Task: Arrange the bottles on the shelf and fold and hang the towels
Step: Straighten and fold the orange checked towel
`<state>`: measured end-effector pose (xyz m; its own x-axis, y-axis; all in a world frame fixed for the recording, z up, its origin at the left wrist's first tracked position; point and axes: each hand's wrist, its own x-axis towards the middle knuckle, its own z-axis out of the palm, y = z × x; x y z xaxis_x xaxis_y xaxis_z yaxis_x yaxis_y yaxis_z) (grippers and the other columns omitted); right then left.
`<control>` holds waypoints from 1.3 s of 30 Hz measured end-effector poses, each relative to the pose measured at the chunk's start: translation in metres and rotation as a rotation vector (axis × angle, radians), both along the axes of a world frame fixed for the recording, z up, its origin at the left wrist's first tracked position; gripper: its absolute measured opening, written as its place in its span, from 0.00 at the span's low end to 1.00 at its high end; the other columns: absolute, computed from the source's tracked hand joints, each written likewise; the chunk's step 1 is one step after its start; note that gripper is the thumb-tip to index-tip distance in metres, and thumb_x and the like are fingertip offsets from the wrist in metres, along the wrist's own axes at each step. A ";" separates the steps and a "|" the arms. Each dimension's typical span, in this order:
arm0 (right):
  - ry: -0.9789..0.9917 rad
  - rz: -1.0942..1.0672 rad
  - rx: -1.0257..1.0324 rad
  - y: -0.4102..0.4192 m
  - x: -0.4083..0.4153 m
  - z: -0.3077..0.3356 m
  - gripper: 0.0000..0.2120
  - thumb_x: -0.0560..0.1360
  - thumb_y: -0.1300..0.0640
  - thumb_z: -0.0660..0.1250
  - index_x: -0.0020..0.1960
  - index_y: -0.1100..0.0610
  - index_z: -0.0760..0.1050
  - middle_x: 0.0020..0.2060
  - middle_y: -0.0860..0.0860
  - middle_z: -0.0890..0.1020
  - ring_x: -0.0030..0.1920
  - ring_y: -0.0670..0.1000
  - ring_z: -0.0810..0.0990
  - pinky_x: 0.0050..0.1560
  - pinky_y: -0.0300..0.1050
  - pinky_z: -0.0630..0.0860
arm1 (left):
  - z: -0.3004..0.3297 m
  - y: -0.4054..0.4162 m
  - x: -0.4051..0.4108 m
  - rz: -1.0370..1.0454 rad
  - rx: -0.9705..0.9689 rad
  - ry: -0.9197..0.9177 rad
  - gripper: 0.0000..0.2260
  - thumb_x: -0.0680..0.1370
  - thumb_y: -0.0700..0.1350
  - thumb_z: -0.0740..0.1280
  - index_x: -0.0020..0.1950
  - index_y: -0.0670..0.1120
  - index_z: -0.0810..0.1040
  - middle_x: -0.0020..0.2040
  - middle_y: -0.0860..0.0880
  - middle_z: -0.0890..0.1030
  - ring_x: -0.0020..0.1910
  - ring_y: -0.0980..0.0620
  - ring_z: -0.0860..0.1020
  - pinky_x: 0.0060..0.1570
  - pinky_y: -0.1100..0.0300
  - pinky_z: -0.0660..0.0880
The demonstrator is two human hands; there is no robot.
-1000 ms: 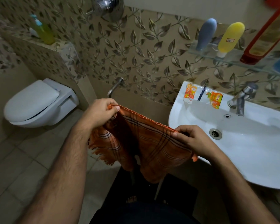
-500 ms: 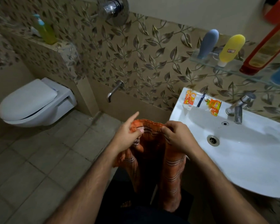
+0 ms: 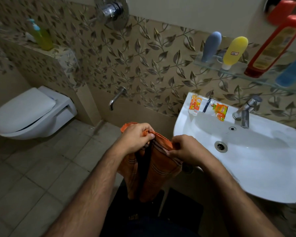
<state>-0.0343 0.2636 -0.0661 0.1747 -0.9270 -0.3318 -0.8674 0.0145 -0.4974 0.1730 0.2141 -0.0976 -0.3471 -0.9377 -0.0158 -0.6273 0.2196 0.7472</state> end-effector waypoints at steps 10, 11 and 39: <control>0.279 0.037 -0.061 0.002 -0.023 -0.004 0.06 0.75 0.53 0.66 0.39 0.46 0.77 0.34 0.46 0.77 0.39 0.51 0.76 0.31 0.40 0.64 | 0.023 -0.009 0.024 0.149 -0.150 -0.152 0.13 0.74 0.48 0.71 0.35 0.62 0.73 0.30 0.64 0.75 0.34 0.80 0.71 0.35 0.82 0.64; 0.292 0.038 -0.082 0.003 -0.023 -0.006 0.08 0.75 0.53 0.65 0.37 0.47 0.75 0.33 0.47 0.77 0.38 0.52 0.77 0.32 0.40 0.65 | 0.024 -0.009 0.026 0.160 -0.155 -0.144 0.13 0.74 0.48 0.71 0.35 0.62 0.73 0.30 0.64 0.75 0.34 0.81 0.71 0.35 0.82 0.64; -0.905 -0.172 0.115 0.021 -0.036 0.009 0.25 0.75 0.66 0.70 0.65 0.46 0.70 0.34 0.57 0.81 0.34 0.53 0.79 0.34 0.42 0.76 | 0.005 -0.028 0.042 0.443 0.023 0.056 0.16 0.75 0.52 0.71 0.62 0.53 0.76 0.54 0.53 0.78 0.55 0.53 0.75 0.53 0.58 0.72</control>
